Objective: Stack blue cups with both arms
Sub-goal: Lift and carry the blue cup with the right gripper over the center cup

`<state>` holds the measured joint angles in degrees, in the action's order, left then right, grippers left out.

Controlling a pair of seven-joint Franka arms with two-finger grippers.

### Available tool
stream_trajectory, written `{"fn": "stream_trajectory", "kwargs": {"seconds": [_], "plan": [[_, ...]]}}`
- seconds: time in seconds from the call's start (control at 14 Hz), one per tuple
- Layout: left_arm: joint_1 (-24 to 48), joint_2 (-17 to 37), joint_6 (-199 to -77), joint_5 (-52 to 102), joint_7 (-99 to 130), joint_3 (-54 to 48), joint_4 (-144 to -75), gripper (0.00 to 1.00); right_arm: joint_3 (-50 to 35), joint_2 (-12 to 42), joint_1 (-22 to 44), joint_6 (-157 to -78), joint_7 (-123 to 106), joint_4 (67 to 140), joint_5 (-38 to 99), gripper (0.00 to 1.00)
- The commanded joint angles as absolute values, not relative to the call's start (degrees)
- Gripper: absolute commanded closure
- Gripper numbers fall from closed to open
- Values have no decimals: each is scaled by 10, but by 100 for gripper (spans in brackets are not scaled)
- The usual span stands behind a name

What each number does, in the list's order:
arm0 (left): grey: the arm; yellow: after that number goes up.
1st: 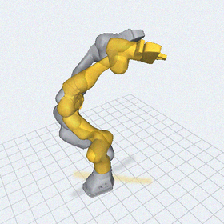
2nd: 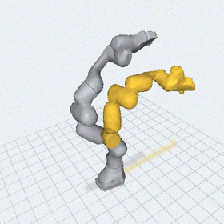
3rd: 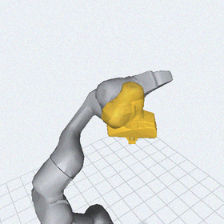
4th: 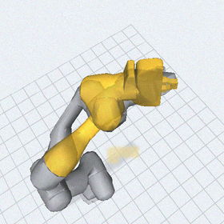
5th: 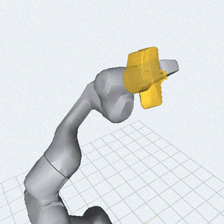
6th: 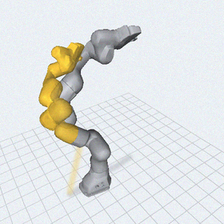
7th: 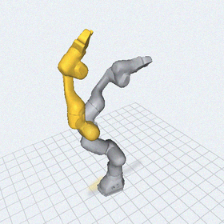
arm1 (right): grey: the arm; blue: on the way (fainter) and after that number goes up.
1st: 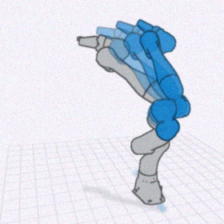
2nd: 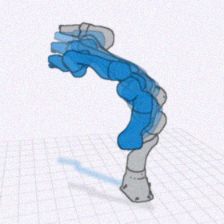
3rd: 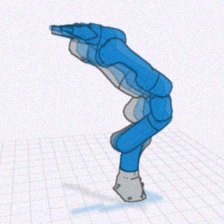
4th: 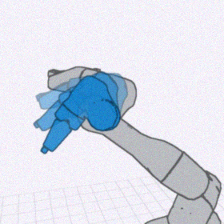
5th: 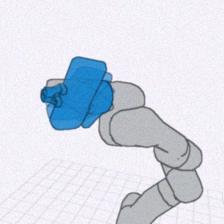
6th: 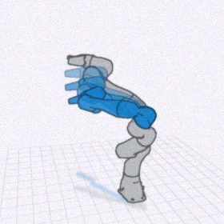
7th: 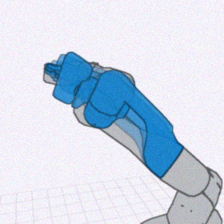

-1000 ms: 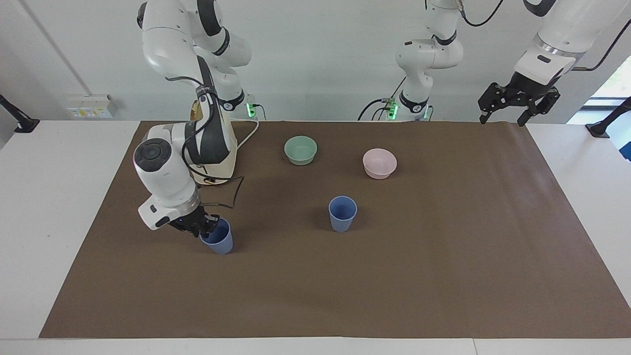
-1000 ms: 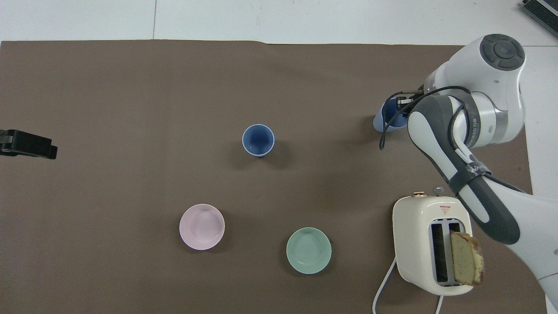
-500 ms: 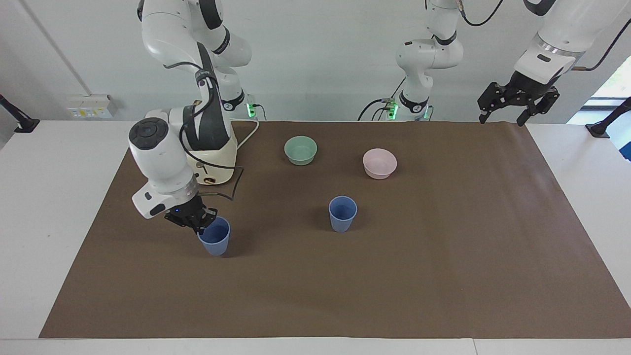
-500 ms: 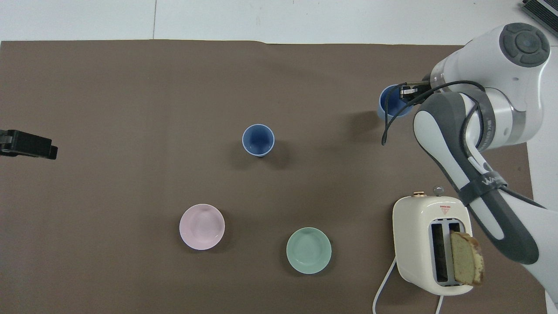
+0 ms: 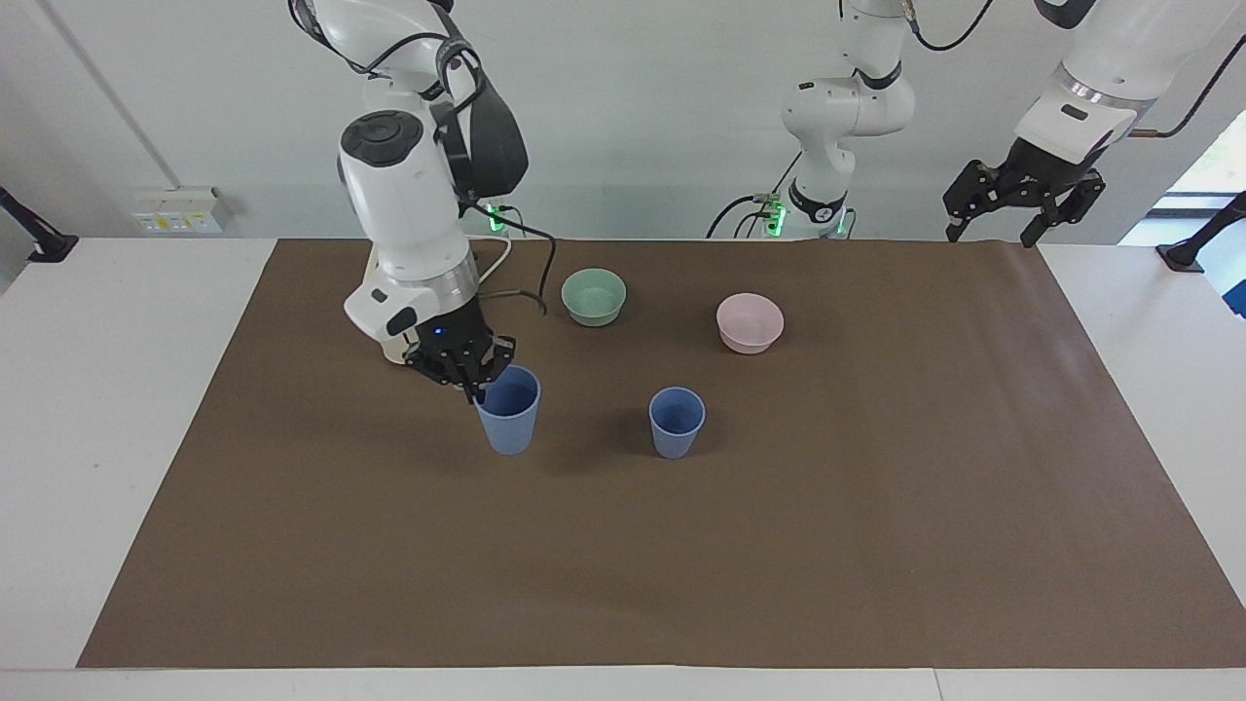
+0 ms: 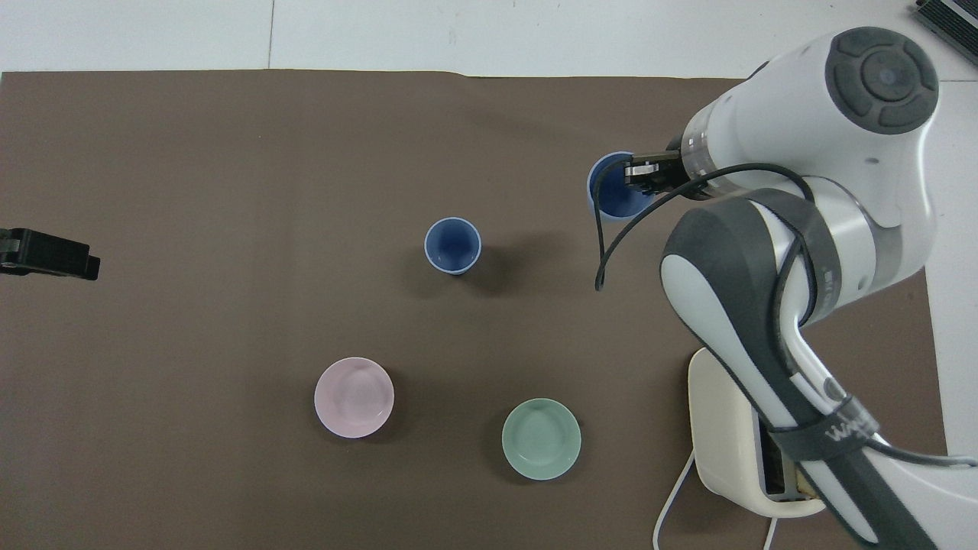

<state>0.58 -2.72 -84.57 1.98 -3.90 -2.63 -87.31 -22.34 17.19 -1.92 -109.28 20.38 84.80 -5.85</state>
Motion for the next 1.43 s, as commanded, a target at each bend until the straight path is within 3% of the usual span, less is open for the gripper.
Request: {"fn": "stream_trajectory", "kwargs": {"seconds": [0.0,0.21,0.57,1.36], "plan": [[-2,-40,-839,27,-43,-30,-884,0,-231,177,37,-1072,280,830,-60,100],[-2,-40,-839,27,-43,-30,-885,0,-230,181,101,-1077,376,813,-60,100],[-2,-40,-839,27,-43,-30,-884,0,-229,220,141,-1096,414,790,-56,100],[-2,-40,-839,27,-43,-30,-884,0,-229,262,134,-1161,409,795,-57,100]]}}
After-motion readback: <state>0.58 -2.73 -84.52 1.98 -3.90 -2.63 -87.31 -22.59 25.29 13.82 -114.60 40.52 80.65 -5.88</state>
